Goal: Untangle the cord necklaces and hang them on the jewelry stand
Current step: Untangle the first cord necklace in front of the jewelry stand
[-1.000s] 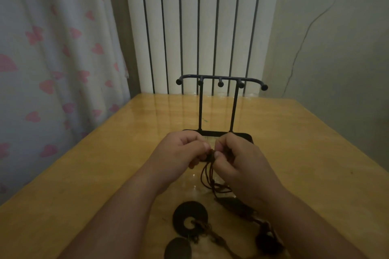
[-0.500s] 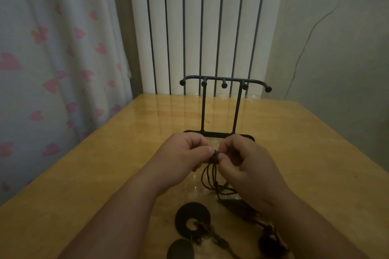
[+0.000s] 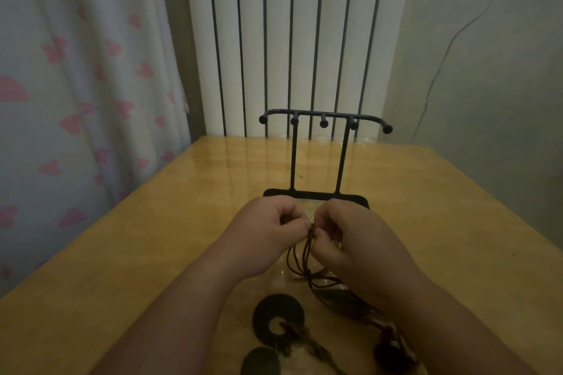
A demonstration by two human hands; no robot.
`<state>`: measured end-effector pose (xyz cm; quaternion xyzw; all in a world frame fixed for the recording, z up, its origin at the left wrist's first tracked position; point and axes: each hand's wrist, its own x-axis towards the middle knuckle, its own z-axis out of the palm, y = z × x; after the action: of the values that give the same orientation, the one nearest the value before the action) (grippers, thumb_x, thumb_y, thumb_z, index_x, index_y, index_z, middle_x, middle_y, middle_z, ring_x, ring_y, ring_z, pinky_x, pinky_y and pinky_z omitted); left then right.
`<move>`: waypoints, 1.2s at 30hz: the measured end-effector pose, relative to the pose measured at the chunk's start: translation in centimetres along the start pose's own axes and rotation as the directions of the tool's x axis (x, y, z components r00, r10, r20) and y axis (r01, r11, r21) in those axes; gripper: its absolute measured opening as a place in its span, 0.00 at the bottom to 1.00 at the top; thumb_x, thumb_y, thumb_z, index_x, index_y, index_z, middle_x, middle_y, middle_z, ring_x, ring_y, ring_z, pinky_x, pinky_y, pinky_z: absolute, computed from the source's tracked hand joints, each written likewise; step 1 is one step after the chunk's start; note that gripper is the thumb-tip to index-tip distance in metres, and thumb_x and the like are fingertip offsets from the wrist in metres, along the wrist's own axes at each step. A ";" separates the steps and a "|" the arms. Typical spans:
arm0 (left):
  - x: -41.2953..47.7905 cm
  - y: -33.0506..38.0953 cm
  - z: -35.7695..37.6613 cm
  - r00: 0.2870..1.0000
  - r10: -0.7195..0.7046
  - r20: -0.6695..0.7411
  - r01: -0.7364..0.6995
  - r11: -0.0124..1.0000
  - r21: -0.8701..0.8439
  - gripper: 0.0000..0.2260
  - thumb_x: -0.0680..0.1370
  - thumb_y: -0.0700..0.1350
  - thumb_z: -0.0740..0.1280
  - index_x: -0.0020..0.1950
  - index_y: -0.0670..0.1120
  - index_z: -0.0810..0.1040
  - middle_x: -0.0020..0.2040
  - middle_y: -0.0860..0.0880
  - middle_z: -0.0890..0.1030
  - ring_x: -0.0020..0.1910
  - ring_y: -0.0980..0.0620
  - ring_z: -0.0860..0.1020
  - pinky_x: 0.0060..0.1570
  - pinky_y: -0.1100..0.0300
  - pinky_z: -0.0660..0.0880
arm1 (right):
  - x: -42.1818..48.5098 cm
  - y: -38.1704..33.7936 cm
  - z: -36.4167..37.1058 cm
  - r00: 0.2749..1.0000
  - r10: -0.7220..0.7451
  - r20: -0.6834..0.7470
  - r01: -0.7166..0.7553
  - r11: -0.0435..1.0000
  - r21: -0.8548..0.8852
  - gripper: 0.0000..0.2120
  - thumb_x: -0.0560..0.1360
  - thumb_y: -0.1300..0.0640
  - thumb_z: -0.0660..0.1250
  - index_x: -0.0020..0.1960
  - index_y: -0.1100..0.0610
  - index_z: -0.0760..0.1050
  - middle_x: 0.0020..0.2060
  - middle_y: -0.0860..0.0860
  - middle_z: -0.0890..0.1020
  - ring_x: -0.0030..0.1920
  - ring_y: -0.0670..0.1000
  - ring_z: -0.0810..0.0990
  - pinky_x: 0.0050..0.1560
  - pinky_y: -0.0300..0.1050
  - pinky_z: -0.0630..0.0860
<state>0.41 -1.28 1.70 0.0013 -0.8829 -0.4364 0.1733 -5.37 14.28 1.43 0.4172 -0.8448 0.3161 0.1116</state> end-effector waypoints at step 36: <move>0.0 -0.2 -0.1 0.995 0.004 0.103 0.010 0.991 -0.136 0.11 0.77 0.41 0.65 0.37 0.52 0.77 0.30 0.58 0.75 0.31 0.61 0.71 0.35 0.63 0.69 | -0.4 -0.2 0.0 0.999 -0.030 0.025 0.030 0.999 0.015 0.04 0.74 0.50 0.62 0.42 0.45 0.67 0.38 0.42 0.72 0.44 0.41 0.69 0.39 0.37 0.70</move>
<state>0.45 -1.50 1.64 -0.0318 -0.8588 -0.4954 0.1265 -5.00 14.46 1.31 0.4347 -0.8374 0.3152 0.1025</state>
